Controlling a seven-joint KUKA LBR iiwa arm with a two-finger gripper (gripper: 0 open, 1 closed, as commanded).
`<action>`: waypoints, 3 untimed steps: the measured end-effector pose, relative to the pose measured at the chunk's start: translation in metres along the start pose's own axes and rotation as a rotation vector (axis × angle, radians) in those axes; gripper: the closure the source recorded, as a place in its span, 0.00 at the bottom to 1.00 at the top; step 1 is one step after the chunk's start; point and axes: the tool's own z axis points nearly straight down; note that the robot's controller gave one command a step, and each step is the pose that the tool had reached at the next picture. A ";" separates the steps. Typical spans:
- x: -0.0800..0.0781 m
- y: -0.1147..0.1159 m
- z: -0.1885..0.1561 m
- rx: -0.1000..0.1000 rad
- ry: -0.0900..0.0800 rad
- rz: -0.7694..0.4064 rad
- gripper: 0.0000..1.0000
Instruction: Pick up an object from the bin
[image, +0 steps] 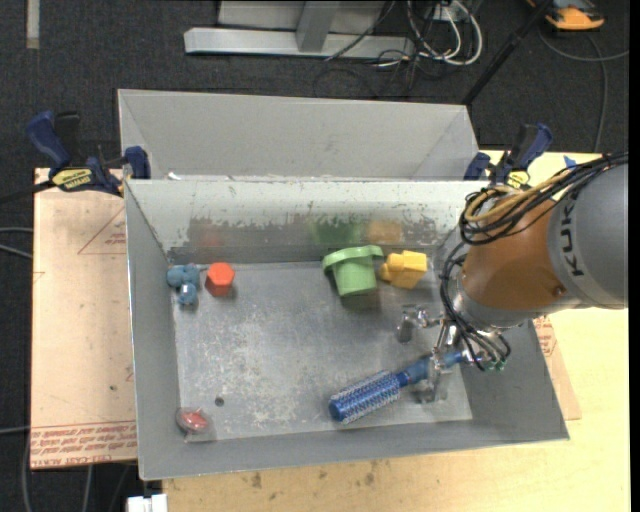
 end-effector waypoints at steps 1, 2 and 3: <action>-0.001 -0.001 -0.001 0.001 -0.003 -0.003 1.00; 0.000 0.006 -0.171 0.004 -0.013 -0.015 1.00; 0.012 -0.035 -0.265 0.006 -0.010 -0.219 1.00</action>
Offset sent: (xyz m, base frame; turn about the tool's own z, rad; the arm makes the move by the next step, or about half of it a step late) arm 0.0000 0.0000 0.0000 0.0000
